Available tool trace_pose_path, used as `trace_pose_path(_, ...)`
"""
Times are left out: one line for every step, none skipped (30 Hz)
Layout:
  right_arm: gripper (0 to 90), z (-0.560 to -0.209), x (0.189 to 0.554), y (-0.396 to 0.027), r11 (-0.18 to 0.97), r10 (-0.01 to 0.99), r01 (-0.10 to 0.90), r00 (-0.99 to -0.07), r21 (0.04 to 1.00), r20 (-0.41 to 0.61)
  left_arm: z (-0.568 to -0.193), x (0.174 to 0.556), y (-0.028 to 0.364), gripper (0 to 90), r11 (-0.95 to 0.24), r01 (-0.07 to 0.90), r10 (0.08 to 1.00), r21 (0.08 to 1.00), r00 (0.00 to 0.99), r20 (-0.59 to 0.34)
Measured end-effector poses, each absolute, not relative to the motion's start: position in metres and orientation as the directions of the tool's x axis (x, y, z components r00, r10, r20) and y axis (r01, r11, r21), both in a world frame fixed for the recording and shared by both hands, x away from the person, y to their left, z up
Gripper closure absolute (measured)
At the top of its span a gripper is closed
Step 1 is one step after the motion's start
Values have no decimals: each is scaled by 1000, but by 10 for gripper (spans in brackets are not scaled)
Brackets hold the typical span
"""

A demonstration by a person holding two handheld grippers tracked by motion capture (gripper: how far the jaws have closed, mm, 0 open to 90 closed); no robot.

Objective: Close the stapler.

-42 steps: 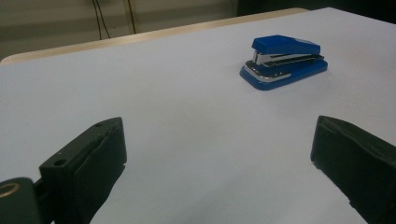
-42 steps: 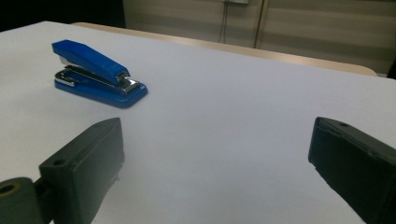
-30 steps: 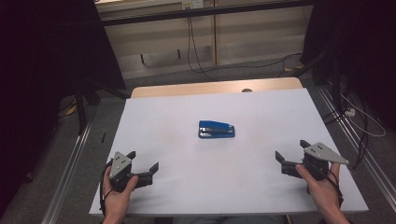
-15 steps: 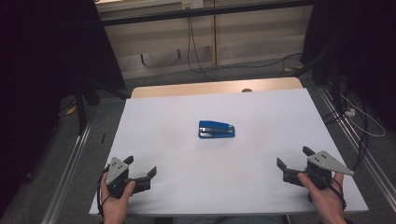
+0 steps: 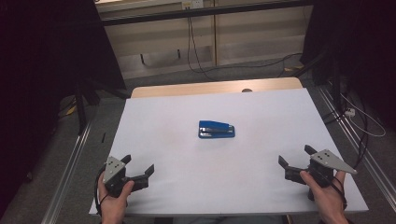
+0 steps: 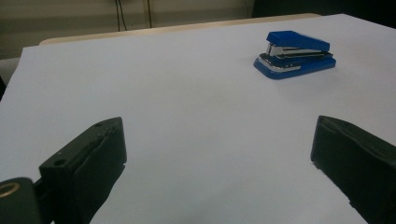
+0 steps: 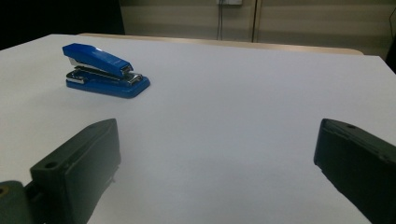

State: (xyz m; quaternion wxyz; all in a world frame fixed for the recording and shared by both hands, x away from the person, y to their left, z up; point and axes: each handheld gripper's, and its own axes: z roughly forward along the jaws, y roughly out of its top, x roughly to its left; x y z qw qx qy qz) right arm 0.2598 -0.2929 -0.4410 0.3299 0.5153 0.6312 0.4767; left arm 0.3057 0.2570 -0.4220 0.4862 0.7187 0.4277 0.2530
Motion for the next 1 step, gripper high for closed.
trace_pose_path(4, -441, 260, -293, 18, 965, 335, -253, 942, 72, -422, 306, 257, 34, -163, 368, 862, 915, 505, -50)
